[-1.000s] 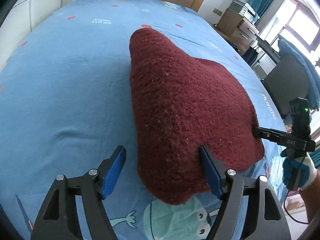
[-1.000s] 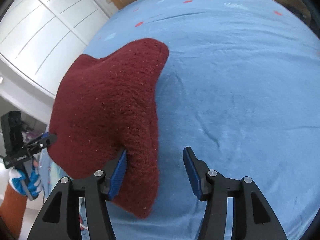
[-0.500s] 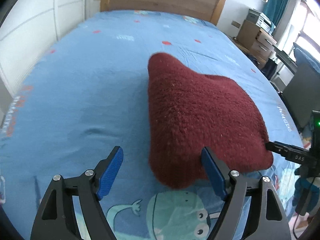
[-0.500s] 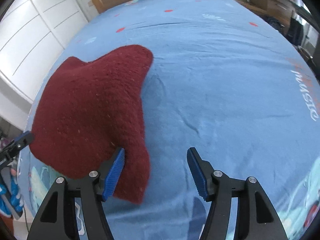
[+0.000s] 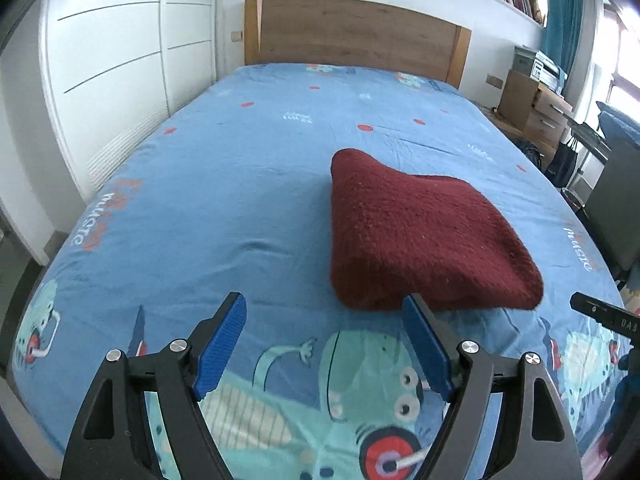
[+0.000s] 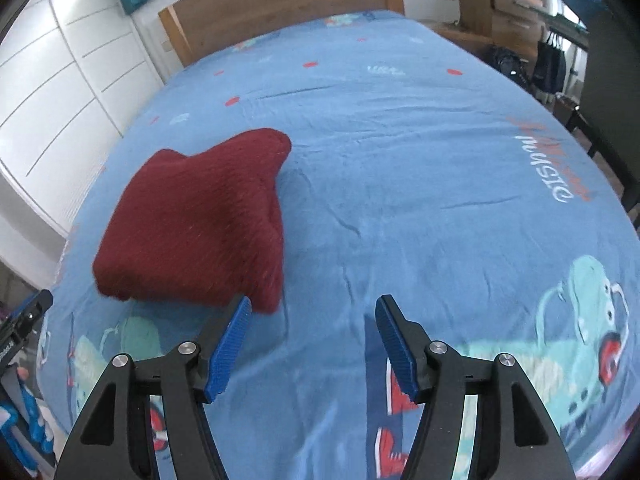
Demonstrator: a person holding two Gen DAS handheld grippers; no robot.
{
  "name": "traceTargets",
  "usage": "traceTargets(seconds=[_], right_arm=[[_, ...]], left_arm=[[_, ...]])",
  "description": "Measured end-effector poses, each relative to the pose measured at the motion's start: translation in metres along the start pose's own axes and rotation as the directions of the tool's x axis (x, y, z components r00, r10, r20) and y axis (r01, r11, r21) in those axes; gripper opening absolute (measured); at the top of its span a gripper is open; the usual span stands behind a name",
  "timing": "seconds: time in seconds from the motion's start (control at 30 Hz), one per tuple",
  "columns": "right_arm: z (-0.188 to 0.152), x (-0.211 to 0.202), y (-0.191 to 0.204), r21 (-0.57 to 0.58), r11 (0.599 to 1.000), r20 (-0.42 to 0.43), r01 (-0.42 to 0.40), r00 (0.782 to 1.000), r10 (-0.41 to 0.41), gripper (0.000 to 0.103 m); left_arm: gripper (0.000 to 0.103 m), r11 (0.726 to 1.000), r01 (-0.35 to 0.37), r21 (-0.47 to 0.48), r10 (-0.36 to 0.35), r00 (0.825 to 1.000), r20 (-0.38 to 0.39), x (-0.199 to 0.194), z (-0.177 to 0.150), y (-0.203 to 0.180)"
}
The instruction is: Fold small clothes
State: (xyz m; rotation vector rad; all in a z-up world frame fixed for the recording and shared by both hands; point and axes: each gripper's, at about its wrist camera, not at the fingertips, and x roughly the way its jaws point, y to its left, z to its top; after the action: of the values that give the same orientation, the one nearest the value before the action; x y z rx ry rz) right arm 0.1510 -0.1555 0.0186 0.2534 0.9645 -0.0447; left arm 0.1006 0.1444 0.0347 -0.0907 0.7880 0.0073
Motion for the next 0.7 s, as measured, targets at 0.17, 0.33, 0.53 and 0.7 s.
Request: traceTargets(seconds=[0.17,0.33,0.53,0.7], right_arm=[[-0.03,-0.027,0.013,0.002,1.0,0.042,0.01,0.999,-0.01,0.066],[-0.058,-0.054,0.026,-0.015,1.0,0.078,0.026,0.997,-0.025,0.067],[-0.078,-0.085,0.041,-0.029,0.999,0.138,0.039,0.99,-0.035,0.074],[-0.094,-0.108,0.051,-0.027,0.998,0.188,0.051,0.981,-0.046,0.078]], left_arm=[[0.083,1.0,-0.019,0.005,0.019,0.999,0.045,-0.029,-0.013,-0.001],[0.085,1.0,-0.022,0.013,0.02,0.996,0.093,-0.052,-0.021,0.003],[0.091,0.999,-0.029,0.025,0.025,0.99,0.138,-0.076,-0.038,0.001],[0.095,0.999,-0.03,0.041,0.023,0.988,0.151,-0.086,-0.051,-0.002]])
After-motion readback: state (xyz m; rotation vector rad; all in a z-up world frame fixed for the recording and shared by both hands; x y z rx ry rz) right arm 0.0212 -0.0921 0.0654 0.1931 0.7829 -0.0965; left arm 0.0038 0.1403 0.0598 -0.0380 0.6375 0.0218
